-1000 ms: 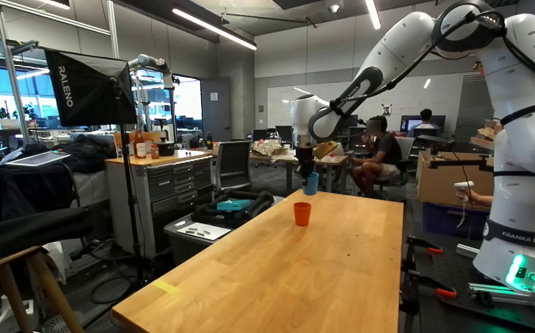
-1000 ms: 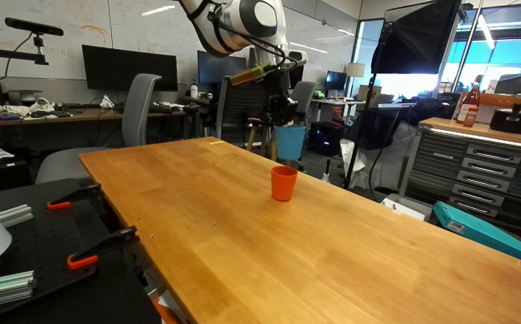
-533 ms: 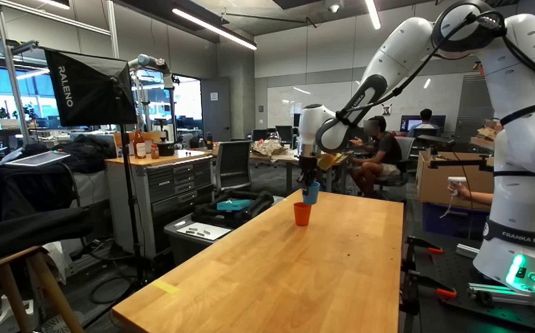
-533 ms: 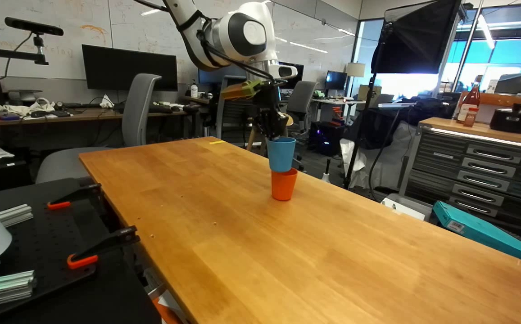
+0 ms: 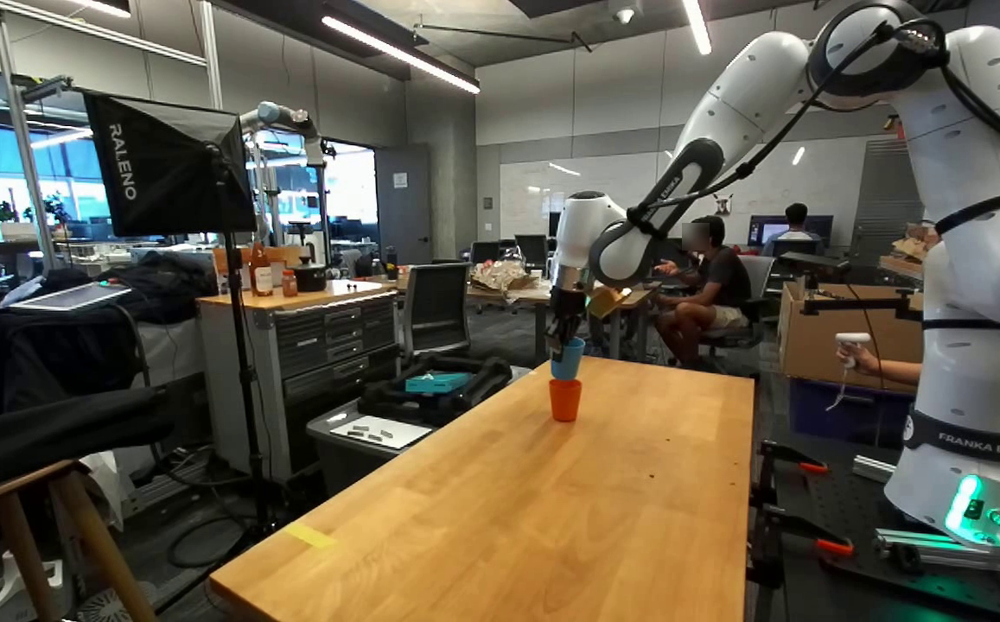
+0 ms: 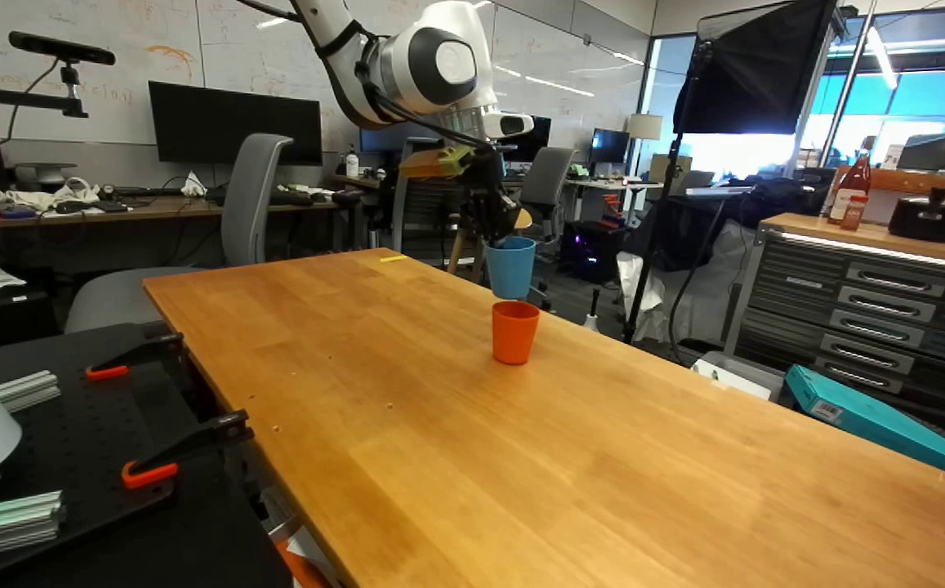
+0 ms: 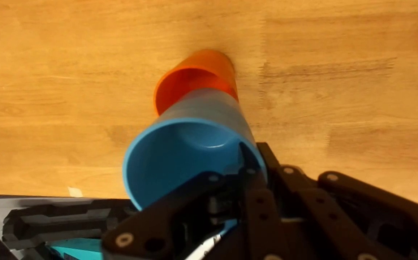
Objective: Put the blue cup in the orange one
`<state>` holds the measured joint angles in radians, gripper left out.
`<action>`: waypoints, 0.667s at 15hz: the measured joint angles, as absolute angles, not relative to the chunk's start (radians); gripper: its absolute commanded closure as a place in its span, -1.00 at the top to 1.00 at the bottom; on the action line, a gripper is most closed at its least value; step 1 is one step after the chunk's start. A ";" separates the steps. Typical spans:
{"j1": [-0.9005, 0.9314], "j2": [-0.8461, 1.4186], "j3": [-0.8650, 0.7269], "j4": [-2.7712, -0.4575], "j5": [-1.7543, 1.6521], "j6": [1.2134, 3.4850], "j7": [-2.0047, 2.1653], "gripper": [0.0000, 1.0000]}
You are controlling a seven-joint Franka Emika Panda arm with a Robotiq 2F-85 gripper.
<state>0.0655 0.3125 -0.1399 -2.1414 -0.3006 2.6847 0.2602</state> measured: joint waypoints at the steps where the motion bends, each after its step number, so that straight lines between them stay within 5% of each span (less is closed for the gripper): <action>1: 0.065 0.313 -0.141 -2.141 -0.301 2.687 0.260 -0.91; 8: 0.062 0.322 -0.157 -2.141 -0.301 2.704 0.260 -0.90; 9: 0.062 0.327 -0.160 -2.141 -0.301 2.705 0.260 -0.83; 10: 0.062 0.333 -0.163 -2.141 -0.301 2.707 0.260 -0.39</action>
<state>0.0621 0.3331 -0.1627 -2.1412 -0.3010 2.7066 0.2604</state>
